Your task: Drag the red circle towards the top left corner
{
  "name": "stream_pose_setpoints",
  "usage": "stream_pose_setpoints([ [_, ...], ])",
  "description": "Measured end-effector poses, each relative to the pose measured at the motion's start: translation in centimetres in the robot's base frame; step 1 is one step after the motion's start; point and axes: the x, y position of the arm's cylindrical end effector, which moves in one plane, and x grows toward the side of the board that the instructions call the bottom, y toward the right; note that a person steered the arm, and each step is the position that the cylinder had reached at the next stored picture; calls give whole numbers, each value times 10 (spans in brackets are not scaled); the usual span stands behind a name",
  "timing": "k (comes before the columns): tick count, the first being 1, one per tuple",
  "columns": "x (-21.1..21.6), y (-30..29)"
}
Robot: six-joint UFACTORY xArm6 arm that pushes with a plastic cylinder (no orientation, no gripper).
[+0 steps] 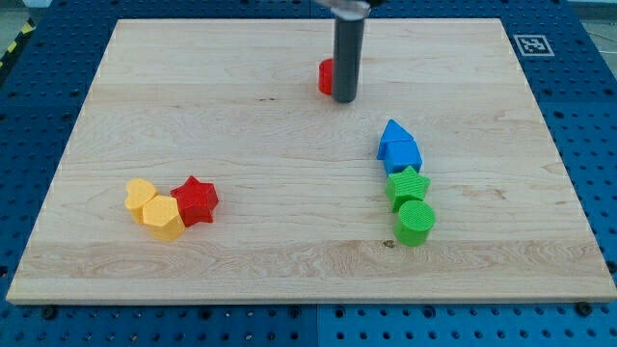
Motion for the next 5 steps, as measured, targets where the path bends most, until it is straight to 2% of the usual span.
stream_pose_setpoints([
  [1,-49,4],
  [2,-67,-22],
  [4,-61,31],
  [5,-35,4],
])
